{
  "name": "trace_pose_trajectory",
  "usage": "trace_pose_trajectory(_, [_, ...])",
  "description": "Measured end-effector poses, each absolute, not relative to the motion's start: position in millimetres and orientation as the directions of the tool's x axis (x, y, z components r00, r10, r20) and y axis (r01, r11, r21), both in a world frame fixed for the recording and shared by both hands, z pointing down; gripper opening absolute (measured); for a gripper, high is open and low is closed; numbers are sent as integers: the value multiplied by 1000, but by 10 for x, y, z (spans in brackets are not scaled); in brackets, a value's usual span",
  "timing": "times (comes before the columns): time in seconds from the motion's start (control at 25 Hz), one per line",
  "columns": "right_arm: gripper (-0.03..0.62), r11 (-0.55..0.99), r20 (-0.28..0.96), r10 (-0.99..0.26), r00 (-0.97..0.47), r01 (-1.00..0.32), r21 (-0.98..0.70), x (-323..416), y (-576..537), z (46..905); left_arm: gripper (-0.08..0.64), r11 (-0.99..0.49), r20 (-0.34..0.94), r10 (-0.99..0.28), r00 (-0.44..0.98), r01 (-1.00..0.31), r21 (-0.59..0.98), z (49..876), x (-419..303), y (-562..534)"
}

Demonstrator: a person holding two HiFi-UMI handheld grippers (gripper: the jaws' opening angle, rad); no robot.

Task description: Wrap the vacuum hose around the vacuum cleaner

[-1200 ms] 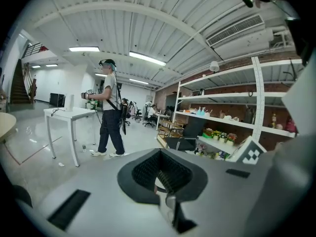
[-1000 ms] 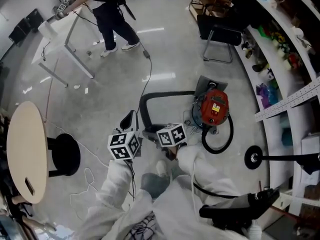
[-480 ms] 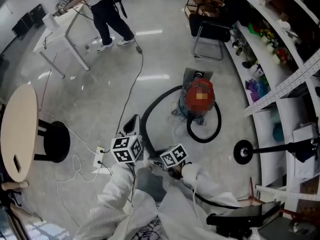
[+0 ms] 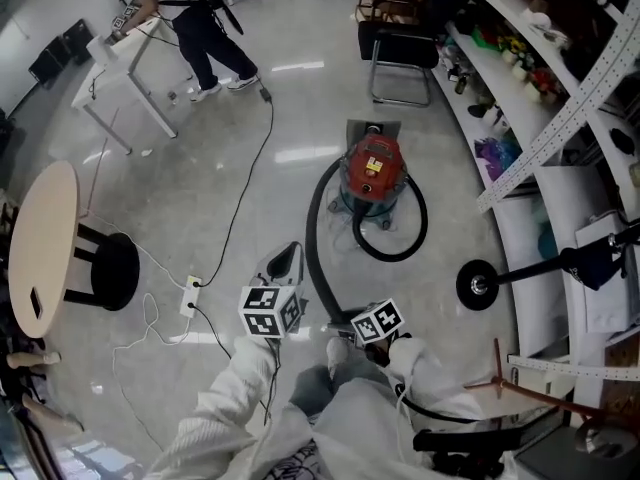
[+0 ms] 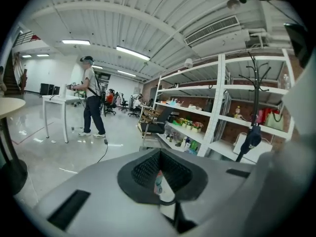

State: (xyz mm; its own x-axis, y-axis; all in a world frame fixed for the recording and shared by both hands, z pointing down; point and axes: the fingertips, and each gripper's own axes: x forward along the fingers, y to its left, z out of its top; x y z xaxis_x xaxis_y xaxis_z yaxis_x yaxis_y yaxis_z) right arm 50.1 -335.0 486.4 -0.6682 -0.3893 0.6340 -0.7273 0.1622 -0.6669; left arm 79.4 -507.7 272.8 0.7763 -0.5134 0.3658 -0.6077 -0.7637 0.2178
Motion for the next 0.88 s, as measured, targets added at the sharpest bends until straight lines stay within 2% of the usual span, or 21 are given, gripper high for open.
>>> trace_pose_trajectory(0.2, [241,147,714,-366,-597,-795,-589,921,-2596,5207,2,-766,363,-507,781,-602,224,2843,755,-4410])
trace_pose_trajectory(0.4, [241,137,785,-366,-501,-863,-487,1414,-2164,5456,2,-739,371,-493,787,-604,298,3217,678,-3679])
trace_pose_trajectory(0.56, [241,219,818,-319,-478,-877,-427,1664,-2055,5797,2,-729,396,-466,792,-597,336,3652,828,-3343])
trace_pose_trajectory(0.72, [241,391,841,-239,-486,-841,-375,1843,-2122,6769,2,-770,361,-437,824,-550,324,4469,1228,-3435])
trace_pose_trajectory(0.88, [241,543,832,-203,-517,-766,-344,2154,-2469,8200,2,-829,237,-394,888,-455,326,5515,1932,-3977])
